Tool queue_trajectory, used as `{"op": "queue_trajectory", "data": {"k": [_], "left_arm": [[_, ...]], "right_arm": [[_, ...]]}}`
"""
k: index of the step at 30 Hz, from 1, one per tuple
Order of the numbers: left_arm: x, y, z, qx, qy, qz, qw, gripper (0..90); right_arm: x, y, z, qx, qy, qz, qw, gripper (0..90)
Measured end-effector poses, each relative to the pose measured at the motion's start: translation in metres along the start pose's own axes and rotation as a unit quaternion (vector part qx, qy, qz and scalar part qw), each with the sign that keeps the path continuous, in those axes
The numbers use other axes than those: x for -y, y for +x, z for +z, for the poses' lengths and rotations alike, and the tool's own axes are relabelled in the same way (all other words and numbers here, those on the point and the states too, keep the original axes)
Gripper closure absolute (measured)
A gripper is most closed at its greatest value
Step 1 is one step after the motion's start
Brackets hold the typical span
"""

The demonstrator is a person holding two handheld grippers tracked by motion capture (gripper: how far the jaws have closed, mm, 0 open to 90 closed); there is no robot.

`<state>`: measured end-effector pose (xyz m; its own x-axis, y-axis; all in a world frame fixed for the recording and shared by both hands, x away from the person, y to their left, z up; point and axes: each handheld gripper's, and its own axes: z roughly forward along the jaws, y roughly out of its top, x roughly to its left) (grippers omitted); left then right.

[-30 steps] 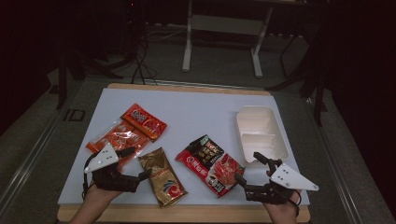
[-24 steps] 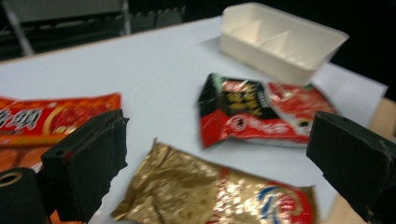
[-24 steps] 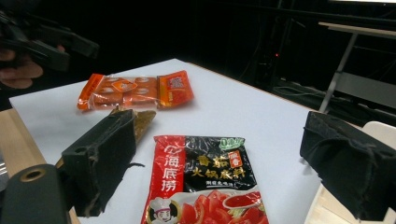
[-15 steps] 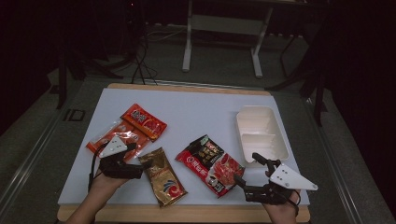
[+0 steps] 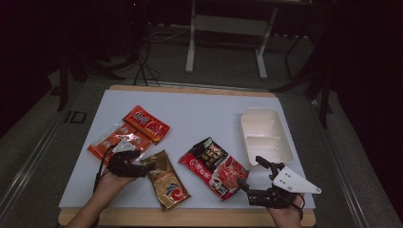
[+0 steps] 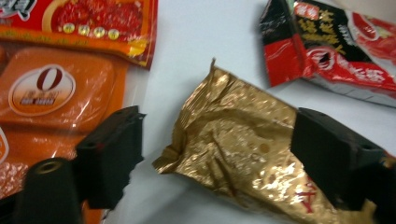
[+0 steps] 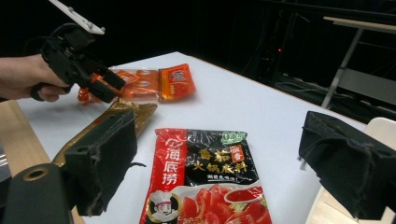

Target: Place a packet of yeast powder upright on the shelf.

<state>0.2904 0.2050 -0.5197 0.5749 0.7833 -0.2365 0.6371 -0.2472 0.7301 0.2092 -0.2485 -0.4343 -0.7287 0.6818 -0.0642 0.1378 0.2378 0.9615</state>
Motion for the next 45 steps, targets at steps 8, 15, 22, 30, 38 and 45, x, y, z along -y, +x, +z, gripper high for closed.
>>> {"op": "queue_trajectory", "data": {"k": [8,15,22,30,38,45], "left_arm": [[0.006,0.009,0.011,0.027,0.025,-0.022,0.9991,23.5],[0.010,0.011,0.019,0.052,0.040,-0.025,0.9975,32.1],[0.010,0.009,0.021,0.076,0.048,-0.030,0.9955,49.6],[0.008,0.003,0.020,0.059,0.051,-0.017,0.9968,75.8],[0.002,-0.010,0.016,0.004,0.055,0.031,0.9980,89.8],[-0.010,-0.018,0.001,-0.002,0.024,0.044,0.9988,90.0]], "right_arm": [[0.000,0.002,0.001,-0.001,0.005,-0.008,1.0000,12.8],[0.001,0.002,0.001,0.000,0.006,-0.005,1.0000,12.9],[0.001,0.002,0.001,-0.001,0.006,-0.004,1.0000,13.1],[0.001,0.002,0.003,-0.003,0.010,-0.004,0.9999,13.4],[0.002,0.000,0.002,-0.002,0.010,0.001,0.9999,13.7],[0.002,-0.003,0.002,0.005,0.010,0.012,0.9999,13.2]]}}
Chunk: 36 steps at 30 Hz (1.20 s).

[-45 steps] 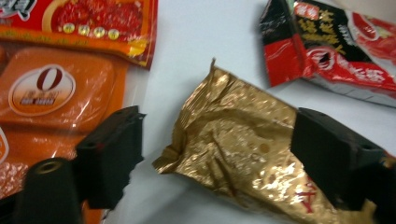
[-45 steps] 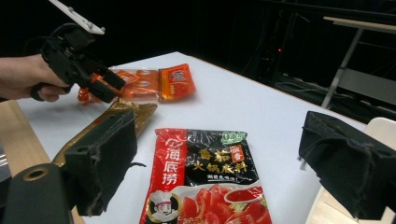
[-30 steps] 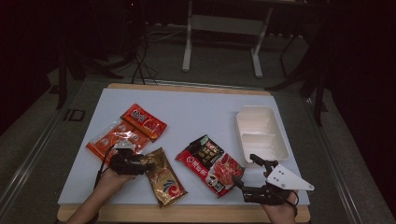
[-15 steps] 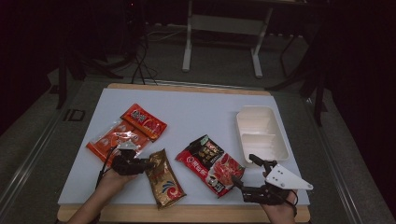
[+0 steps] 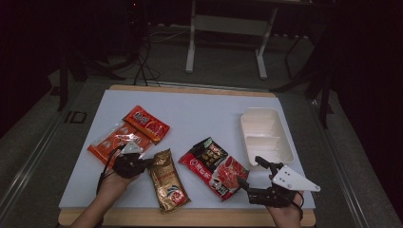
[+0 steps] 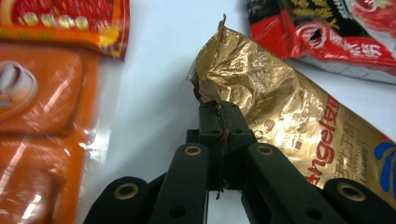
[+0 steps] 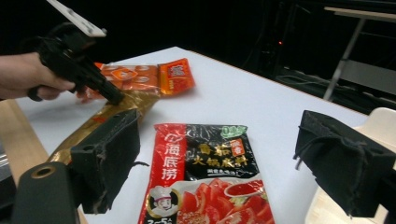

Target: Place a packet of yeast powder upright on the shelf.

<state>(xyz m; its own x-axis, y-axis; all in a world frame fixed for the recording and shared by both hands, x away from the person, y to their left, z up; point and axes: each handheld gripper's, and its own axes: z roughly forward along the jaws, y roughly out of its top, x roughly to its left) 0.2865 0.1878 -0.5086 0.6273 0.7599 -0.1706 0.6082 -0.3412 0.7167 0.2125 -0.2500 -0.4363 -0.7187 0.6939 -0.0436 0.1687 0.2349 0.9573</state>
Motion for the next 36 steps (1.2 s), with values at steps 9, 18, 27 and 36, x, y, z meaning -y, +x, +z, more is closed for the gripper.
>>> {"op": "queue_trajectory", "data": {"k": [9,18,27,36], "left_arm": [[-0.011,-0.011,-0.022,0.001,-0.036,0.016,0.9992,90.0],[-0.022,-0.028,-0.040,0.017,-0.055,0.034,0.9977,90.0],[-0.030,-0.046,-0.054,0.030,-0.068,0.066,0.9950,90.0],[-0.042,-0.067,-0.065,0.055,-0.086,0.094,0.9903,90.0]], "right_arm": [[0.000,-0.005,-0.003,-0.013,-0.009,0.016,0.9997,10.4],[0.001,-0.010,-0.001,-0.005,-0.012,0.004,0.9999,13.9],[-0.002,-0.011,0.002,0.000,0.006,-0.003,1.0000,16.1],[-0.010,-0.012,0.003,-0.008,0.024,-0.014,0.9996,16.6]]}}
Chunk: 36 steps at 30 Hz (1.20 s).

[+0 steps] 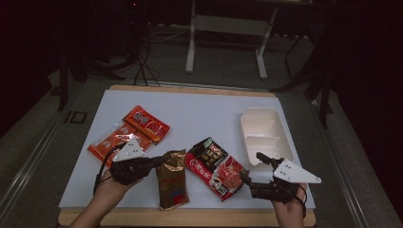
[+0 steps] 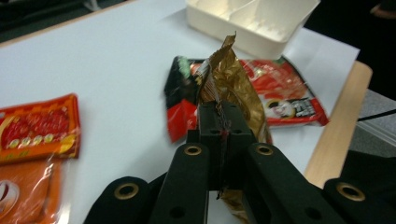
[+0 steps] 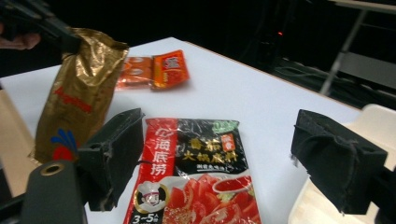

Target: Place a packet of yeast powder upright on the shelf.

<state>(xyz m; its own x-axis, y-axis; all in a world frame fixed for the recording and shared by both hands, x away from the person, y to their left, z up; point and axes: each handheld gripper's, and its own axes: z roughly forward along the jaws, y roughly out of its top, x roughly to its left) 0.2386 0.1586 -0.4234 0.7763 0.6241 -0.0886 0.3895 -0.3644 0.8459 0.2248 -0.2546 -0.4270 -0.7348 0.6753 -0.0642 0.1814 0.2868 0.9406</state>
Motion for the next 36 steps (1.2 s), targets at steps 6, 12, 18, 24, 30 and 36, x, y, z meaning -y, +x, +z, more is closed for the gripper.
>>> {"op": "queue_trajectory", "data": {"k": [6,12,18,24,30,36], "left_arm": [[-0.017,-0.014,-0.007,0.019,-0.020,0.022,0.9994,90.0],[-0.031,-0.021,-0.014,0.030,-0.031,0.037,0.9984,90.0],[-0.046,-0.031,-0.021,0.038,-0.043,0.056,0.9968,90.0],[-0.059,-0.038,-0.022,0.048,-0.052,0.066,0.9953,90.0],[-0.067,-0.039,-0.017,0.060,-0.066,0.076,0.9931,90.0],[-0.070,-0.041,-0.011,0.085,-0.092,0.085,0.9884,90.0]], "right_arm": [[-0.010,-0.002,-0.001,-0.018,0.001,0.004,0.9998,14.0],[-0.023,0.004,0.000,-0.045,0.005,-0.003,0.9990,11.1],[-0.035,0.007,0.004,-0.077,-0.003,-0.012,0.9970,11.0],[-0.050,0.007,0.014,-0.131,-0.008,0.013,0.9913,10.4],[-0.063,0.011,0.027,-0.163,-0.013,0.011,0.9864,9.9],[-0.076,0.014,0.034,-0.177,-0.021,-0.011,0.9840,27.6]]}}
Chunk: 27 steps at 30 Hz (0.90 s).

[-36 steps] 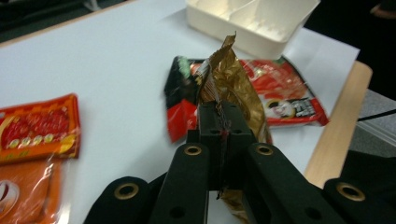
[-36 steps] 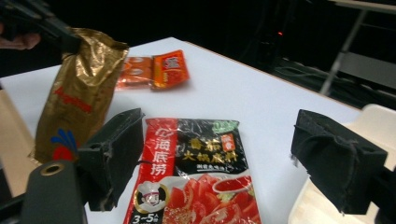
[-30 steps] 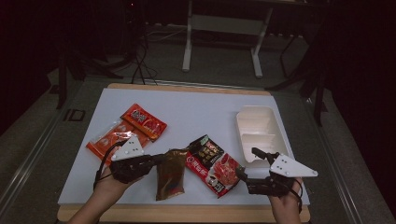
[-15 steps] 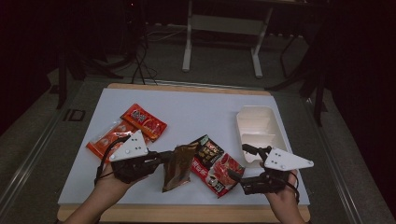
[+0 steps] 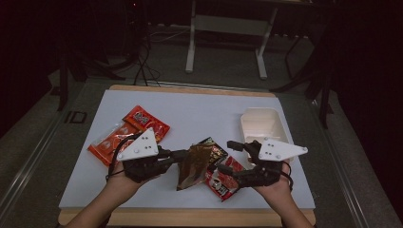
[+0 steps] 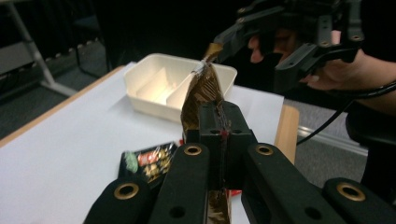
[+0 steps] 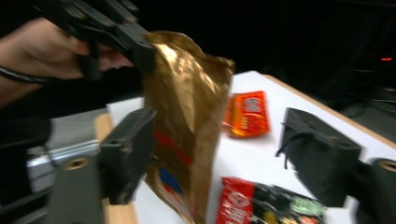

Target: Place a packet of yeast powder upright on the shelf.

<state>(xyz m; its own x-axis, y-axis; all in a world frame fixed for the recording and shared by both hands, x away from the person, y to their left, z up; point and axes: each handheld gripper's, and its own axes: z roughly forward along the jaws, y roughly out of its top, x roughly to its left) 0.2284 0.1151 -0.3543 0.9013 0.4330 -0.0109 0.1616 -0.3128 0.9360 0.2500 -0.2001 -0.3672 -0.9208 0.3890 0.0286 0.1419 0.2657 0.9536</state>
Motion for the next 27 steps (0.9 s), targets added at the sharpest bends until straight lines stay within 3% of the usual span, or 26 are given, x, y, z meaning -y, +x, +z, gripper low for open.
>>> {"op": "queue_trajectory", "data": {"k": [5,6,7,10,13,14,18,21,27], "left_arm": [[-0.002,0.000,0.007,0.011,-0.007,0.003,0.9999,90.0],[-0.002,0.000,0.008,0.010,-0.011,0.004,0.9999,90.0],[-0.002,0.000,0.009,0.016,-0.013,0.004,0.9998,90.0],[-0.003,0.002,0.012,0.016,-0.024,0.002,0.9996,90.0],[-0.005,0.003,0.017,0.016,-0.028,-0.001,0.9995,90.0],[-0.005,0.003,0.018,0.016,-0.028,-0.003,0.9995,90.0],[-0.007,0.003,0.022,0.011,-0.022,-0.002,0.9997,90.0],[-0.007,0.005,0.023,0.011,-0.023,-0.004,0.9997,89.9],[-0.004,0.009,0.023,0.026,-0.029,-0.010,0.9992,89.1]], "right_arm": [[-0.009,-0.008,0.009,-0.012,-0.002,0.007,0.9999,32.6],[-0.010,-0.010,0.010,-0.017,-0.002,0.009,0.9998,37.4],[-0.011,-0.012,0.011,-0.034,0.001,0.015,0.9993,42.1],[-0.012,-0.017,0.016,-0.056,0.003,0.023,0.9982,49.2],[-0.013,-0.019,0.018,-0.063,0.006,0.017,0.9979,56.2],[-0.013,-0.019,0.018,-0.055,0.007,0.006,0.9984,59.0],[-0.016,-0.021,0.017,-0.055,0.019,-0.005,0.9983,77.5],[-0.018,-0.024,0.017,-0.079,0.031,-0.002,0.9964,86.7],[-0.021,-0.028,0.017,-0.100,0.045,0.005,0.9940,89.1]]}}
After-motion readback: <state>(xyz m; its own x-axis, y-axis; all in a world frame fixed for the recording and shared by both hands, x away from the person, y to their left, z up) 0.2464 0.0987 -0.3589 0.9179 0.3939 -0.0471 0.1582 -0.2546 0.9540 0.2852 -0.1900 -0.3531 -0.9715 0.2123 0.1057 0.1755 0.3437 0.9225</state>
